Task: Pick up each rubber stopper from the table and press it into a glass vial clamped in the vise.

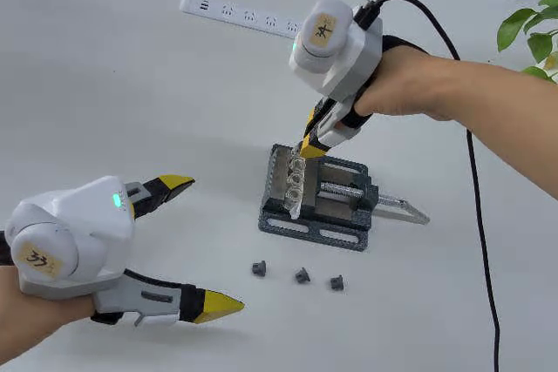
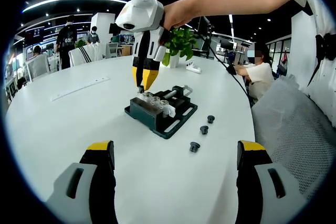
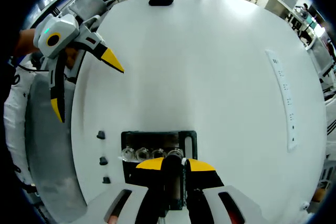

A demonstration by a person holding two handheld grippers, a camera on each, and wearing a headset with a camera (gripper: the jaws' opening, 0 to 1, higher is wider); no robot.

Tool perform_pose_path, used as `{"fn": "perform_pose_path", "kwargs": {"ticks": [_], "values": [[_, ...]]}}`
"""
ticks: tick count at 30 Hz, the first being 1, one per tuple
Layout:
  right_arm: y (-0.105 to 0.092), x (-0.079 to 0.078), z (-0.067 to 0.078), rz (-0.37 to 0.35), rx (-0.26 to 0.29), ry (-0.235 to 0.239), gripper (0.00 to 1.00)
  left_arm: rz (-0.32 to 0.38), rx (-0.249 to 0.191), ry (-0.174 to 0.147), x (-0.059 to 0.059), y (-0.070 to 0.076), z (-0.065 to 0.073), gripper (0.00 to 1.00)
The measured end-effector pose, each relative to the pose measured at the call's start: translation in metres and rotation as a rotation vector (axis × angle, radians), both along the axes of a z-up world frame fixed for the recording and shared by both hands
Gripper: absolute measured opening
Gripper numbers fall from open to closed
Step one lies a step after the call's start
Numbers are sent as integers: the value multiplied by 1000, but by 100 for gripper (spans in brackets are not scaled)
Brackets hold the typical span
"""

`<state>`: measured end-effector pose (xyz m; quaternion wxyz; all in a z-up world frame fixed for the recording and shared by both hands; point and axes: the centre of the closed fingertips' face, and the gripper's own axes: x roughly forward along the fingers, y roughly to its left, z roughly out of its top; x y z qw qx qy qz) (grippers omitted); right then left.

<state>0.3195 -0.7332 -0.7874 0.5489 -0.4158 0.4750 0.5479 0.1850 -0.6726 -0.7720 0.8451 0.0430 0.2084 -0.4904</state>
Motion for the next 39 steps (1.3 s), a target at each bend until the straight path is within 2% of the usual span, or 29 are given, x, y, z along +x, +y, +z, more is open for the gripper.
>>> {"fn": "perform_pose_path", "kwargs": {"ticks": [6, 8, 12, 15, 24, 39], "values": [[-1, 1, 7, 3, 23, -10, 10, 0, 0, 0, 1, 0, 0, 97], [1, 7, 9, 6, 41, -29, 9, 0, 0, 1, 1, 1, -1, 97], [-3, 11, 16, 19, 75, -62, 4, 0, 0, 1, 0, 1, -2, 97], [-5, 7, 19, 30, 94, -68, 0, -2, 0, 1, 0, 1, -1, 97], [4, 0, 15, 42, 115, -50, 0, -6, -1, 3, -2, -1, 0, 96], [3, 1, 7, 66, 98, -50, 0, -6, -2, 5, -1, 1, -1, 96]]}}
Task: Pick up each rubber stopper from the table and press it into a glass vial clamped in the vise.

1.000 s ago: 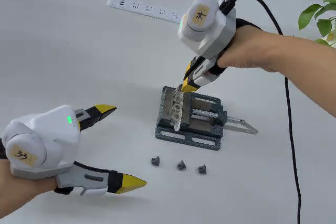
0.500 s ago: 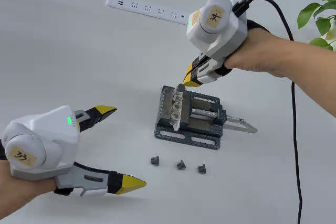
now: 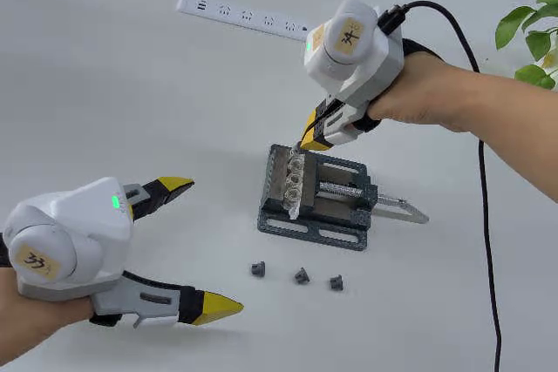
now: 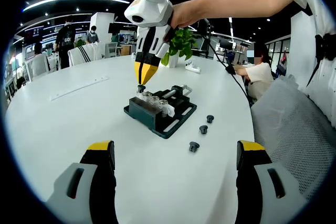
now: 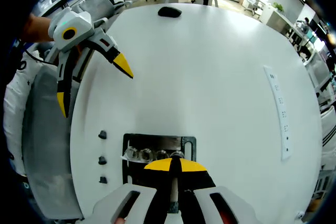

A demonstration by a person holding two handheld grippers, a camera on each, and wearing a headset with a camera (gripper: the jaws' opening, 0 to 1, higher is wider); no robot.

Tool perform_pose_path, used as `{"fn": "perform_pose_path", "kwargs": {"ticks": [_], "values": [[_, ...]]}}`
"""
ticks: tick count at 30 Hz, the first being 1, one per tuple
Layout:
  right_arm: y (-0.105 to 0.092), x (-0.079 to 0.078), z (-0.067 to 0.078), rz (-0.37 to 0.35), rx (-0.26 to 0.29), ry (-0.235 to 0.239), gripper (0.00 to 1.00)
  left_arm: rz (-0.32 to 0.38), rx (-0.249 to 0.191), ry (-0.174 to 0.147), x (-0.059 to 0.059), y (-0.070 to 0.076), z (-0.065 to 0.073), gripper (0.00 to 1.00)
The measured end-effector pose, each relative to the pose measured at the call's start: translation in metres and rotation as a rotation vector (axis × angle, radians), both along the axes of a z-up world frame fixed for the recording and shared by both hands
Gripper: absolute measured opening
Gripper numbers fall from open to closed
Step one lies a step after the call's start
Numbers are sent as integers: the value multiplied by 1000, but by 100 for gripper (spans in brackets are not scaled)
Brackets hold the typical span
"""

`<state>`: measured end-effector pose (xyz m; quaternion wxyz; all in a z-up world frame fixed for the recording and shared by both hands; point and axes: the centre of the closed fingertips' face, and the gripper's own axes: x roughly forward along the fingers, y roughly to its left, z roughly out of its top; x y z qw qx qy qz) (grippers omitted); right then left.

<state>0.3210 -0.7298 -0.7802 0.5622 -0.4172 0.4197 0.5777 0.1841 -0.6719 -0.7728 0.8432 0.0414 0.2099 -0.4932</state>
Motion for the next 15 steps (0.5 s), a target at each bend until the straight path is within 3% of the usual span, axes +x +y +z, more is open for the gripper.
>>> {"fn": "perform_pose_path", "kwargs": {"ticks": [5, 15], "values": [[-2, 1, -3, 28, -22, -23, 0, 6, -3, 1, 1, 1, 0, 96], [-1, 1, -1, 31, -22, -22, 0, 11, -8, 0, 3, 0, 0, 96]]}}
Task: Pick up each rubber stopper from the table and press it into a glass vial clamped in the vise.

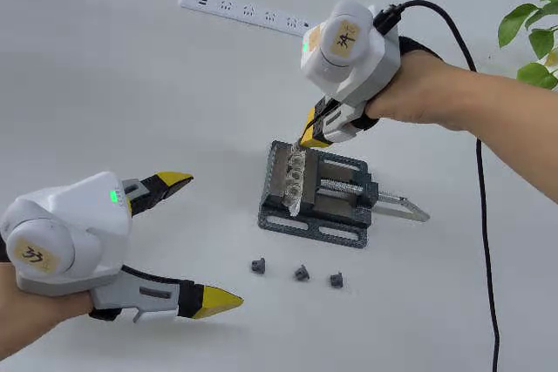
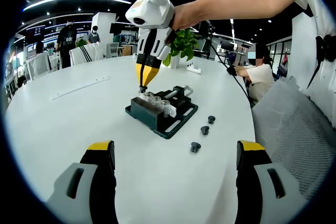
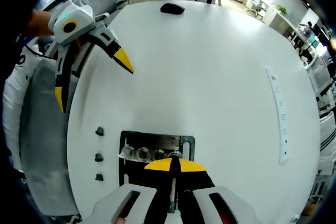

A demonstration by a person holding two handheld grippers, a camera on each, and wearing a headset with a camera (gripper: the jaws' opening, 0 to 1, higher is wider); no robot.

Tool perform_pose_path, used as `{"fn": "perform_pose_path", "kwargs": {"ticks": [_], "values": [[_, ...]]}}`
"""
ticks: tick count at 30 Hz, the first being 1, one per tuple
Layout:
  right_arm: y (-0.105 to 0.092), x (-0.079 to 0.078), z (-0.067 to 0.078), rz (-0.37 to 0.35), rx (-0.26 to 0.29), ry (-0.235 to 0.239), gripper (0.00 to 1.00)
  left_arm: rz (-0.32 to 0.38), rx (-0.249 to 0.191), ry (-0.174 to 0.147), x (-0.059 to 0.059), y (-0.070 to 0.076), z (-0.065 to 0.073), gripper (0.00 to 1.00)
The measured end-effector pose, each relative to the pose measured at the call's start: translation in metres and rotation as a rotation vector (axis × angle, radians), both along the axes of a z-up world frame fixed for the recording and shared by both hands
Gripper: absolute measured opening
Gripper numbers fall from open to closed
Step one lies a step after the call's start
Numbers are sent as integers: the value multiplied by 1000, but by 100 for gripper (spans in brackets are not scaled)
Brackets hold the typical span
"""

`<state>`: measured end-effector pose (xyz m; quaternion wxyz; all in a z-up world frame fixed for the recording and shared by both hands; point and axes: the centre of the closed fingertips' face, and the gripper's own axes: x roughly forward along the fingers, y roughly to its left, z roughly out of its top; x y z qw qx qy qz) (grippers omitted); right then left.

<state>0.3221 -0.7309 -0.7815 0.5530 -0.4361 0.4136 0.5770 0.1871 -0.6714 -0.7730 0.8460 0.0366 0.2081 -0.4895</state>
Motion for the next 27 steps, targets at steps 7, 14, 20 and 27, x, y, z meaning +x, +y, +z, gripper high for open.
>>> {"fn": "perform_pose_path", "kwargs": {"ticks": [7, 14, 20, 27], "values": [[0, 0, 0, -1, -8, 1, 0, -2, -2, -2, 1, -1, 0, 96], [1, -1, -1, -6, -13, 8, 0, -2, -5, -3, 1, 1, -1, 96], [2, -1, -1, -4, -23, 10, 0, -4, -6, -3, 1, 0, -1, 97], [2, -1, -2, 2, -42, 15, 0, -7, -8, -4, 0, -3, 2, 97]]}}
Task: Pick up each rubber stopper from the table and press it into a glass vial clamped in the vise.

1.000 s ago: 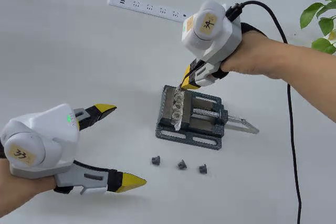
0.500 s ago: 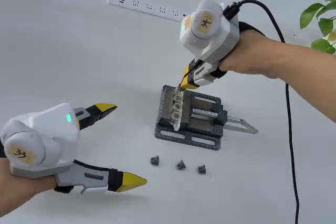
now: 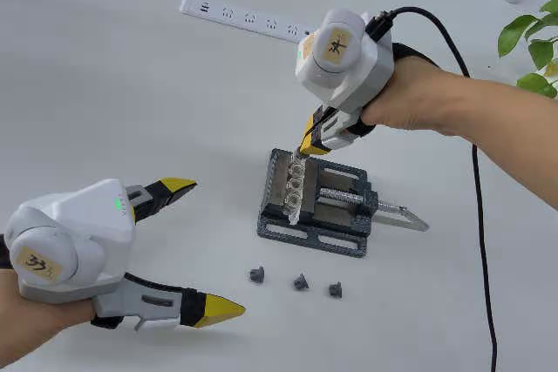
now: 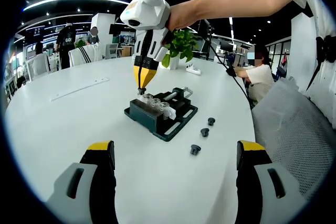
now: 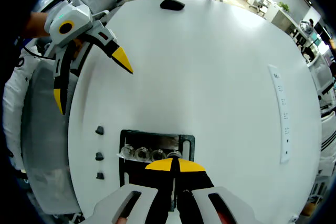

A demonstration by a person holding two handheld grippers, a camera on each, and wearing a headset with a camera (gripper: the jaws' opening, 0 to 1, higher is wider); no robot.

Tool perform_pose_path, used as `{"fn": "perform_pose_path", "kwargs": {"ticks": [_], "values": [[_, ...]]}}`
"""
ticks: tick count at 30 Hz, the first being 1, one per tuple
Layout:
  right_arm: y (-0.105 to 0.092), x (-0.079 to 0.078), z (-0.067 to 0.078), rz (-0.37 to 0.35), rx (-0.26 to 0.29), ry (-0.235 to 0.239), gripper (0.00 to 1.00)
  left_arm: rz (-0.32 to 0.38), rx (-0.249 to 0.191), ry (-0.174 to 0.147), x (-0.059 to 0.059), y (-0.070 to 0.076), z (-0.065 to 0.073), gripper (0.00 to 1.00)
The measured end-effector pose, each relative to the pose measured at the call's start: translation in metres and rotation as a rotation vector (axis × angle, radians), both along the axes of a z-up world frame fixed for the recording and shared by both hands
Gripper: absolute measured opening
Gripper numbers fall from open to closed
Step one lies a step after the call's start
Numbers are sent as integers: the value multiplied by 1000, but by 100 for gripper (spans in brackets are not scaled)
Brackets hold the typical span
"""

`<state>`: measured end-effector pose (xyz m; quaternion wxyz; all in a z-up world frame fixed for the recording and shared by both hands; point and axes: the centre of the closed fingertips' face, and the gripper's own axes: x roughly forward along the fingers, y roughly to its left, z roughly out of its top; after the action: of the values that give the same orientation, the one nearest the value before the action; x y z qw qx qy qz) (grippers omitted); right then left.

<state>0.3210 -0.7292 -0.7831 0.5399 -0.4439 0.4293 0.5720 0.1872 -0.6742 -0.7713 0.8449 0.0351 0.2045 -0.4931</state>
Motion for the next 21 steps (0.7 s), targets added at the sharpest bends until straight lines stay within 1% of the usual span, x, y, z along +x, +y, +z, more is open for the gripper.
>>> {"fn": "perform_pose_path", "kwargs": {"ticks": [4, 11, 15, 19, 21], "values": [[1, 1, 0, -10, -12, 10, 0, 0, 0, 0, 0, 0, 1, 96], [1, 2, -1, -8, -36, 14, 0, 2, -4, -2, 2, 0, 2, 96], [0, 2, -1, -22, -35, 22, 0, 3, -5, -1, 2, 0, 1, 96], [2, -1, -1, -22, -42, 23, 0, 7, -5, -1, 2, 2, 0, 96], [2, 0, -2, -24, -46, 24, 0, 9, -3, -1, 3, 3, 0, 96]]}}
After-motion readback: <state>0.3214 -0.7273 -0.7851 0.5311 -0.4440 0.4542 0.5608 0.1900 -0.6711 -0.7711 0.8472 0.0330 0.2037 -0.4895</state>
